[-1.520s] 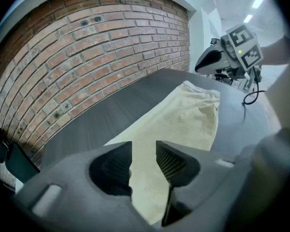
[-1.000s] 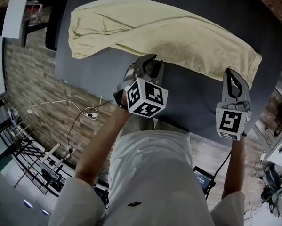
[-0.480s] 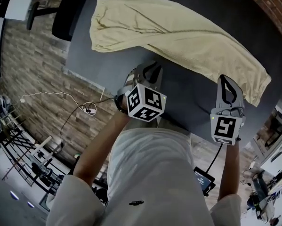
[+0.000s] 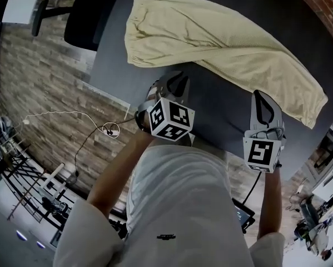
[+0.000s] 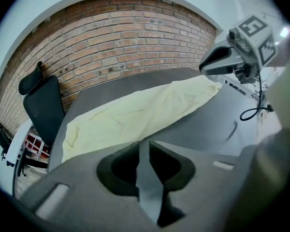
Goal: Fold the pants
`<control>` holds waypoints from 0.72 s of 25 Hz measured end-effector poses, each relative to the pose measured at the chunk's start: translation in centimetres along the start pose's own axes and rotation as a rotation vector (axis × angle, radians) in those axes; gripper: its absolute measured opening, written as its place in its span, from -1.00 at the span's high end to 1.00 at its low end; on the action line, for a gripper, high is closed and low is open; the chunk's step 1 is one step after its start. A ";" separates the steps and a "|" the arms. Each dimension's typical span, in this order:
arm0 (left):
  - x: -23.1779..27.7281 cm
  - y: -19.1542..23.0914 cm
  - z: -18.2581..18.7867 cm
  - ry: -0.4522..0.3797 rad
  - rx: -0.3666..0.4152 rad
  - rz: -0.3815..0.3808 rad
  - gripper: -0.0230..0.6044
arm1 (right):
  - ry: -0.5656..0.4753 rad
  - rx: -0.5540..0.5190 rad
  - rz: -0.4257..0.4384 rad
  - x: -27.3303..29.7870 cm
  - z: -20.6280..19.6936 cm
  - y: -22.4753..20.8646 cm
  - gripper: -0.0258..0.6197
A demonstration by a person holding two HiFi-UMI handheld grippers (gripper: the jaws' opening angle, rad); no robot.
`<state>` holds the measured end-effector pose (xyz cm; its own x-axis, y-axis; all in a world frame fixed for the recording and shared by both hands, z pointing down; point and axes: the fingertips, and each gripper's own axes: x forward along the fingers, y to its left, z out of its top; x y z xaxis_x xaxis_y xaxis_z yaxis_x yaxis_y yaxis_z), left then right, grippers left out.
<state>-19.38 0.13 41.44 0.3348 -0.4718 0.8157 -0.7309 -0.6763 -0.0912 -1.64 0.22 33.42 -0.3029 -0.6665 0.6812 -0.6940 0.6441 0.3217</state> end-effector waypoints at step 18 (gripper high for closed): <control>2.5 8.6 -8.9 0.156 0.123 0.002 0.44 | 0.069 0.021 0.021 5.6 3.6 6.2 0.90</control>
<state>-30.12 -1.84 47.72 0.2306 -0.3862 0.8931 -0.6501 -0.7441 -0.1539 -10.01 -0.82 36.86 -0.2724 -0.6251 0.7314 -0.7014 0.6494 0.2938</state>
